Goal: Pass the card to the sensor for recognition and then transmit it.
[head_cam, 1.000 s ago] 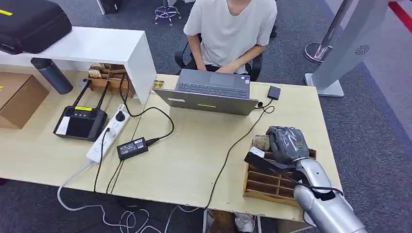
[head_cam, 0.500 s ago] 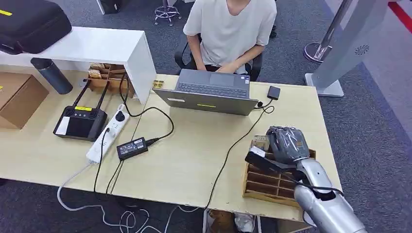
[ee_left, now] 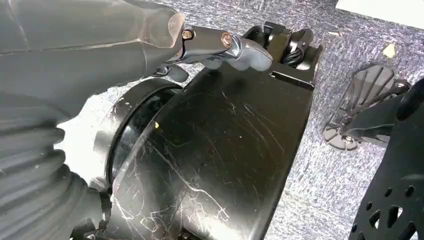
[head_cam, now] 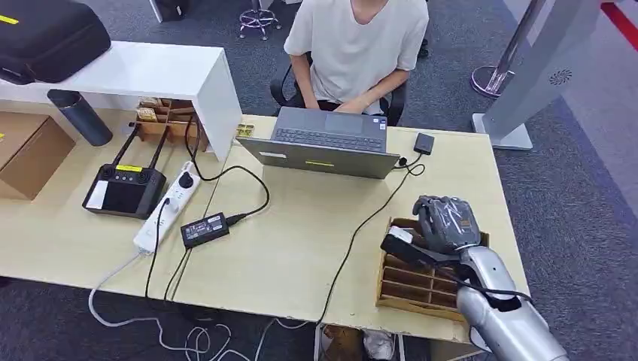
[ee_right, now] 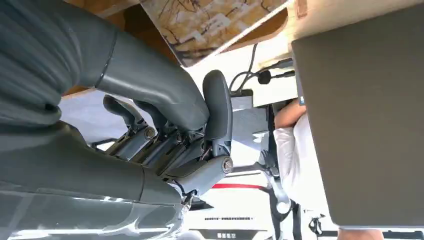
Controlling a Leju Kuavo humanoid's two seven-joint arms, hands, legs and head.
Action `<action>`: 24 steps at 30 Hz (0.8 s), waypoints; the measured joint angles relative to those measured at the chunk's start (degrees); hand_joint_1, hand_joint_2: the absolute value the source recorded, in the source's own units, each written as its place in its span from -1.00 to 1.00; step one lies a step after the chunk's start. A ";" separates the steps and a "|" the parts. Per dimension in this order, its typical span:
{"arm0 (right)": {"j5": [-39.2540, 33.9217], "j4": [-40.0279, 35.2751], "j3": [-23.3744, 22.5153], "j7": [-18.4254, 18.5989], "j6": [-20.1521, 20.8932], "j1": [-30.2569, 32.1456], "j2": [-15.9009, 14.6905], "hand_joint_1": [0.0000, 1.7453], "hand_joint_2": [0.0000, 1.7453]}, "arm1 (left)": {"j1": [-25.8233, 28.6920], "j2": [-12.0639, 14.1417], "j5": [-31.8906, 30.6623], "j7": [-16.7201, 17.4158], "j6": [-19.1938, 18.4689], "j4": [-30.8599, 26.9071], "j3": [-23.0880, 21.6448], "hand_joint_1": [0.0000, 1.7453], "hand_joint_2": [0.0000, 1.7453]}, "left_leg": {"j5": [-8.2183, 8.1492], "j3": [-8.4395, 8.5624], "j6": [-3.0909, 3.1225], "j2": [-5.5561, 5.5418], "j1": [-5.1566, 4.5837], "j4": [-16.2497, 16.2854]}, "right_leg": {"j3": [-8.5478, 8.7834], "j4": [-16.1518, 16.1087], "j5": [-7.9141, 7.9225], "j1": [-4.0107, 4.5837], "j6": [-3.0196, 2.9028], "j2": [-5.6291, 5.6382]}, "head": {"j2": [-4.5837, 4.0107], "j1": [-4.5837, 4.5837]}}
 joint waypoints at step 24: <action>3.06 -1.38 -0.11 0.00 -0.02 -15.08 1.05 0.88 1.00 | -0.11 0.00 0.00 -0.37 -1.53 -0.26 0.00 -1.00 1.00 | 0.01 -0.03 0.00 0.02 0.00 0.00 | -0.03 0.03 0.01 0.00 -0.01 0.04 | 0.00 0.00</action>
